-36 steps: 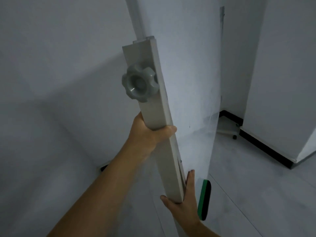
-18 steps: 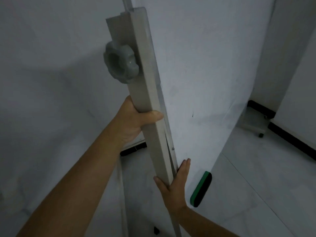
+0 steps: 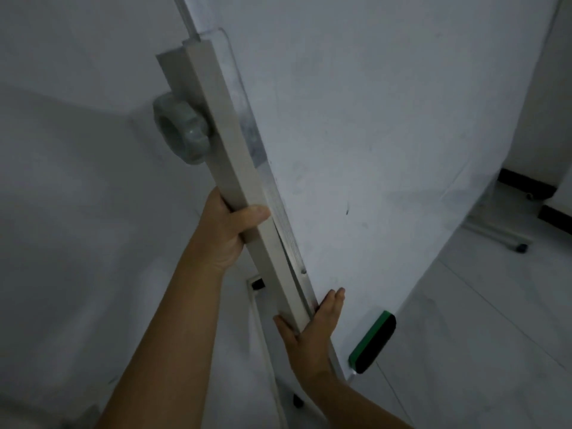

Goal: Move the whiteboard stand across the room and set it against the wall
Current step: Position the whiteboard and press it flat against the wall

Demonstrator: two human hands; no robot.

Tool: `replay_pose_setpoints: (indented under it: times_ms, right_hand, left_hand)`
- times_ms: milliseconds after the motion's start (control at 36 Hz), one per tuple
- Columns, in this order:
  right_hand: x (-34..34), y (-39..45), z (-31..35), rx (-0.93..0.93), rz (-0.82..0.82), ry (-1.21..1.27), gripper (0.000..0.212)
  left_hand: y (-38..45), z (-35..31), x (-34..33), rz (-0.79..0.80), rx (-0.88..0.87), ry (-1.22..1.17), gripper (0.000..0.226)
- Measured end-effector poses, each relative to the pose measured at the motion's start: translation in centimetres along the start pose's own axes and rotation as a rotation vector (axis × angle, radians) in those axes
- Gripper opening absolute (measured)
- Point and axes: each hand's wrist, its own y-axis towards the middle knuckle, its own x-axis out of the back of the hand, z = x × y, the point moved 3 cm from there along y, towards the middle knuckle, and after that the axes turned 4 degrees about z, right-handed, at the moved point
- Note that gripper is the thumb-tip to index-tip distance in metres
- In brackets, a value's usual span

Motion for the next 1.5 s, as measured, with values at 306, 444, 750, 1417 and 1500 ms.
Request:
replay_pose_setpoints:
  times_ms: [306,444,750,1417,1500]
  right_hand:
    - [3.3,-0.8,-4.1,-0.039,0.177,-0.002,0.112]
    - [3.2,-1.8,-9.0,-0.302,0.396,-0.149,0.119]
    - [0.0,-1.1,-9.6,-0.258,0.338,-0.24,0.097]
    - [-0.4,-2.1,-11.4,-0.177,0.683,-0.274,0.079]
    - [4.2,-0.4,-14.2,-0.323,0.615,-0.286,0.053]
  left_hand:
    - [-2.0,1.6,-0.8,-0.3,-0.14,0.024,0.023]
    - [-4.6,5.5,-2.1,-0.405,-0.046,0.112,0.038]
    - [-7.0,11.9,-1.8,-0.487,0.232,0.354,0.033]
    - [-10.7,16.6,2.7,-0.743,0.239,0.347,0.045]
    - [-12.5,20.5,1.0,-0.826,0.347,0.366,0.072]
